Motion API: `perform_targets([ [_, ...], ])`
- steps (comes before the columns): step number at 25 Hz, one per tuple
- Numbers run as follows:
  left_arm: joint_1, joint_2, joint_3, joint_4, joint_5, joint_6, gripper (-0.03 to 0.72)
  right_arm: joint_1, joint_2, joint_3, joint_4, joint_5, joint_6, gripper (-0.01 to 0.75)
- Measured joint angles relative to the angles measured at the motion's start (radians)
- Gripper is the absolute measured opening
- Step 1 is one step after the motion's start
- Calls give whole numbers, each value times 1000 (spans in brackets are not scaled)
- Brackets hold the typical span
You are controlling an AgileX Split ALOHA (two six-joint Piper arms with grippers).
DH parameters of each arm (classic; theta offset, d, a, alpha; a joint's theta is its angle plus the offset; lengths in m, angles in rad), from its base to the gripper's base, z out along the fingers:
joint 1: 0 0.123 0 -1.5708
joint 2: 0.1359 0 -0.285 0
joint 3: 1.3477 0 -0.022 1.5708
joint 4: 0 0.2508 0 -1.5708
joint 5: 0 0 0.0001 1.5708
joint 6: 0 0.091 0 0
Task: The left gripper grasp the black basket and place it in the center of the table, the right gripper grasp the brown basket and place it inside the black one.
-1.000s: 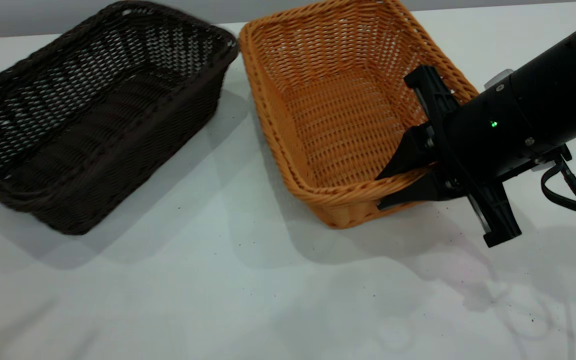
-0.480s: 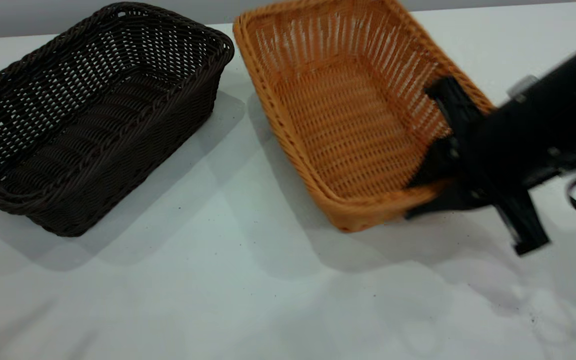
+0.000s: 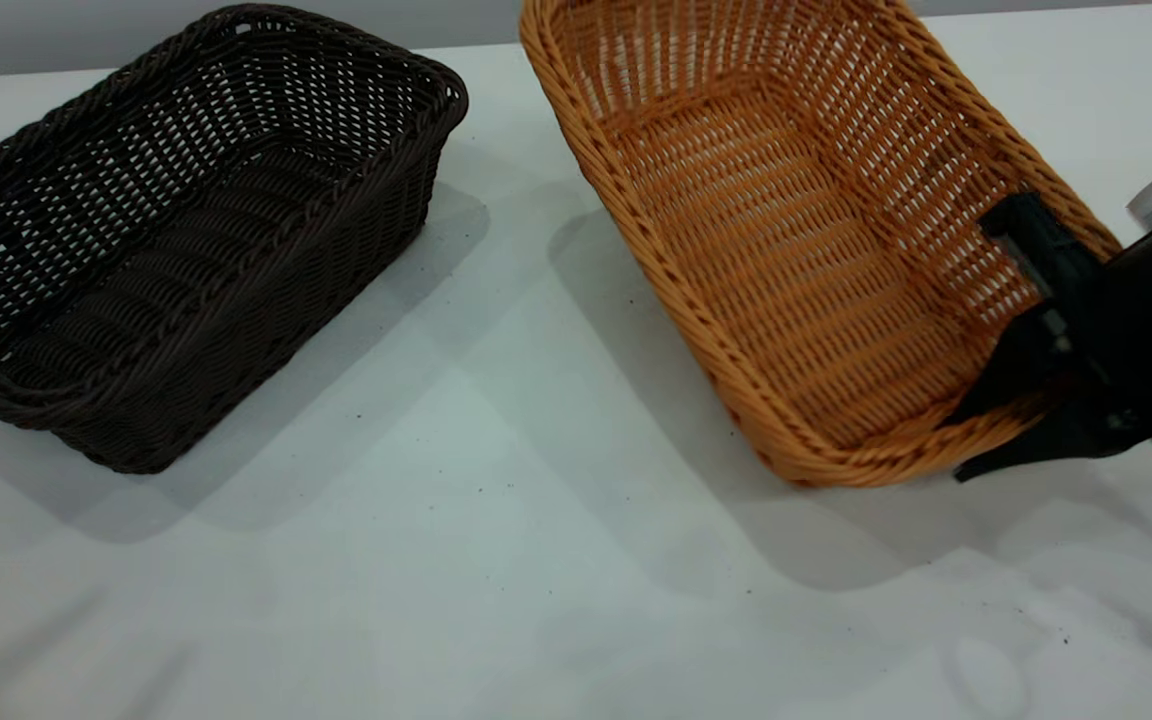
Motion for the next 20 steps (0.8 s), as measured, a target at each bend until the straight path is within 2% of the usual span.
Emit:
perform_targets([
  [5,0,0,0,0,-4,0,437,-47,-57,1,-76,-20,11,108],
  [9,0,-1,0,-3,-52,3,437,-74,-99,1,-170,13,16,107],
  [20,0,57,42,32,-58,-4,437,-73,-249,1,-327,83,28,106],
])
